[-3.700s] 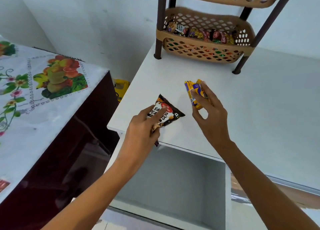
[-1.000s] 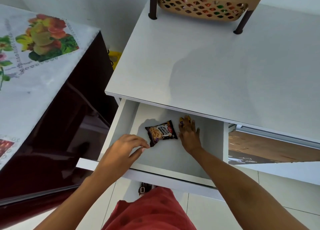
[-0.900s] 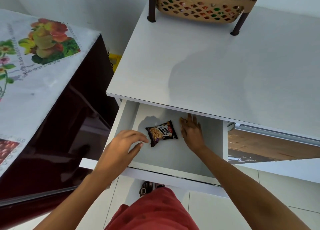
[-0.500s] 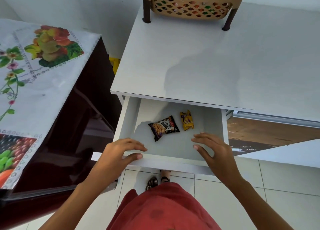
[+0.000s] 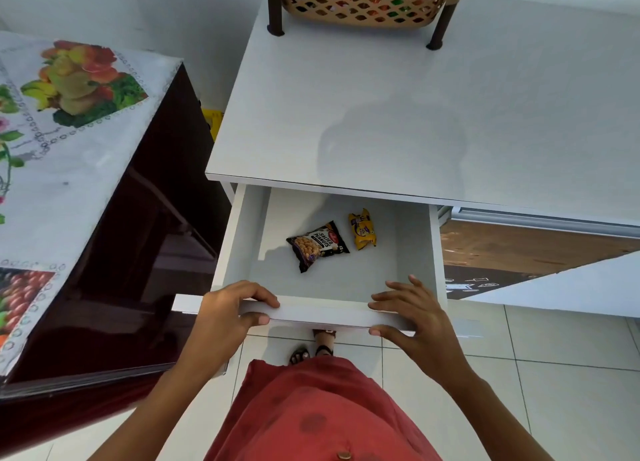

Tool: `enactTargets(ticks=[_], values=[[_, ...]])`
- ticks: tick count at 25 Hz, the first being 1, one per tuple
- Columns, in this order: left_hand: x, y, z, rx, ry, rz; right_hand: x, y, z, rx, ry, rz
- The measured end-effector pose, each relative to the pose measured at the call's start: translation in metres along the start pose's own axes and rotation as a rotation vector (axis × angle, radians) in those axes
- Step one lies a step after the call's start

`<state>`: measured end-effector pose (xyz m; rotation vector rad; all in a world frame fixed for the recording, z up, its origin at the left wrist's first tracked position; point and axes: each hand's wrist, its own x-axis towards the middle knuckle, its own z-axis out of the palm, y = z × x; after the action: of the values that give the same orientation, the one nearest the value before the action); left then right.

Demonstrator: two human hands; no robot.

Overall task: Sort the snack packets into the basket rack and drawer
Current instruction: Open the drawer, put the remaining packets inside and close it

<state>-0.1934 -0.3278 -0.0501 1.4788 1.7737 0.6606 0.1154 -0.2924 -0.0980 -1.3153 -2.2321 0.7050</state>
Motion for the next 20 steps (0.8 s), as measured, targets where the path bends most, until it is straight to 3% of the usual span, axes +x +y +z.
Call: enactTargets(ticks=[5, 12, 15, 20], values=[[0.019, 0.003, 0.005, -0.009, 0.056, -0.042, 0.018, 0.006, -0.002, -0.051, 0.077, 0.007], [0.065, 0.002, 0.010, 0.215, 0.137, 0.130, 0.065, 0.017, -0.020, -0.068, 0.128, -0.050], [0.091, 0.008, 0.012, 0.424, 0.149, 0.215, 0.082, 0.026, -0.024, -0.197, 0.059, -0.103], [0.132, 0.016, 0.016, 0.627, 0.139, 0.288, 0.110, 0.047, -0.027, -0.436, 0.091, -0.145]])
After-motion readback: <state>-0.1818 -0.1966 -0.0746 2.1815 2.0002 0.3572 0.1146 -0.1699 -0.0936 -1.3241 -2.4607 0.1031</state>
